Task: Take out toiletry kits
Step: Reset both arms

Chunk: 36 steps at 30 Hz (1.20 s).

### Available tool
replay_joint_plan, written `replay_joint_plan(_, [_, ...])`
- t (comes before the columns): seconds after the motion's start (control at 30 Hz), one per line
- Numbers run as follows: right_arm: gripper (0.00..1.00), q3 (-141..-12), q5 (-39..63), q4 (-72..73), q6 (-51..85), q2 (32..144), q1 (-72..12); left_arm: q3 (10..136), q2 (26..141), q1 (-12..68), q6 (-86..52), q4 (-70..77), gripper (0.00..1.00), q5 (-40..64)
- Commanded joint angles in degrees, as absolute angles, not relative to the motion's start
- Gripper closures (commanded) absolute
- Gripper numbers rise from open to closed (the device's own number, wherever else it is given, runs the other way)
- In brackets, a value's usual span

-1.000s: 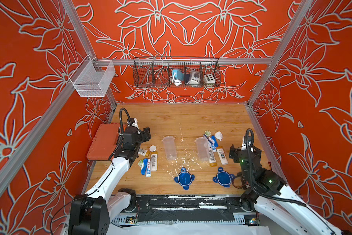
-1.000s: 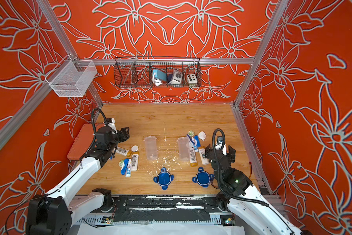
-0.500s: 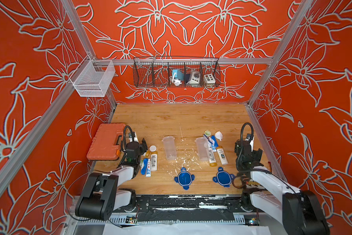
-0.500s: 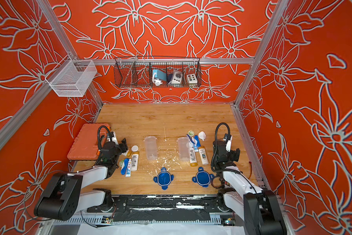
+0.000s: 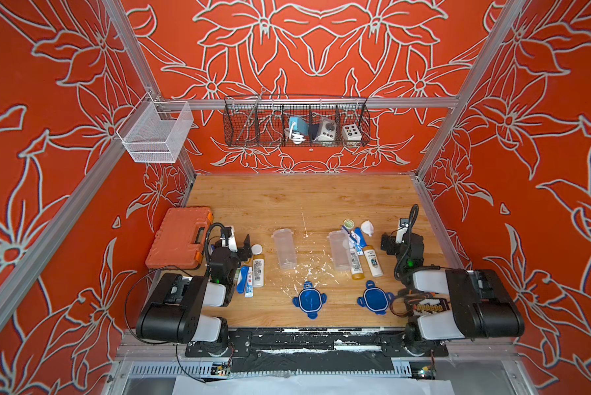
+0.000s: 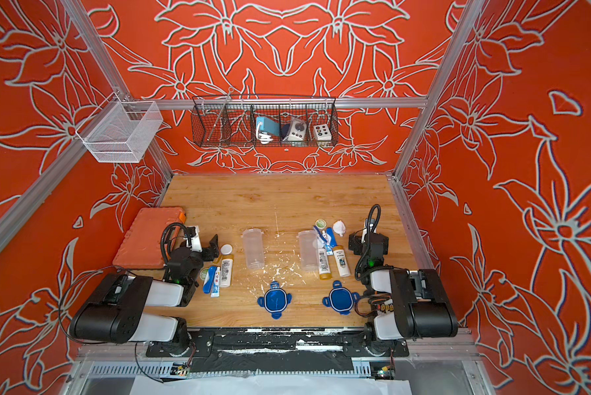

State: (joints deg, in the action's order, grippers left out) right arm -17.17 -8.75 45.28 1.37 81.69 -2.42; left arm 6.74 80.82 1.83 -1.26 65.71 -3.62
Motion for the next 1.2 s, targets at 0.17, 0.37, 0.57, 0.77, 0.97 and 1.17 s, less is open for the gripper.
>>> replay_joint_plan(0.17, [0.03,-18.39,-6.07,46.15,-0.13,81.01,-2.10,6.99,80.51,2.82,0.62,69.16,0.01,-4.23])
replay_joint_plan(0.37, [0.03,-18.46,-6.07,45.68,-0.13,80.90,-2.11,7.12,80.66,3.05,0.79,69.19,0.01,-4.57])
replay_joint_plan(0.57, [0.03,-18.49,-6.09,45.36,-0.17,80.78,-2.10,7.27,80.68,3.07,0.79,68.99,0.01,-4.57])
replay_joint_plan(0.77, [0.03,-18.46,-6.06,45.35,-0.13,80.86,-2.11,7.23,80.70,3.06,0.79,68.99,0.01,-4.57])
replay_joint_plan(0.97, [0.03,-18.54,-6.07,45.35,-0.15,80.86,-2.11,7.44,80.85,3.03,0.79,68.76,0.01,-4.64])
replay_joint_plan(1.17, [0.02,-18.69,-6.02,45.17,-0.17,80.86,-2.08,7.23,80.71,3.14,0.79,69.15,0.01,-4.59])
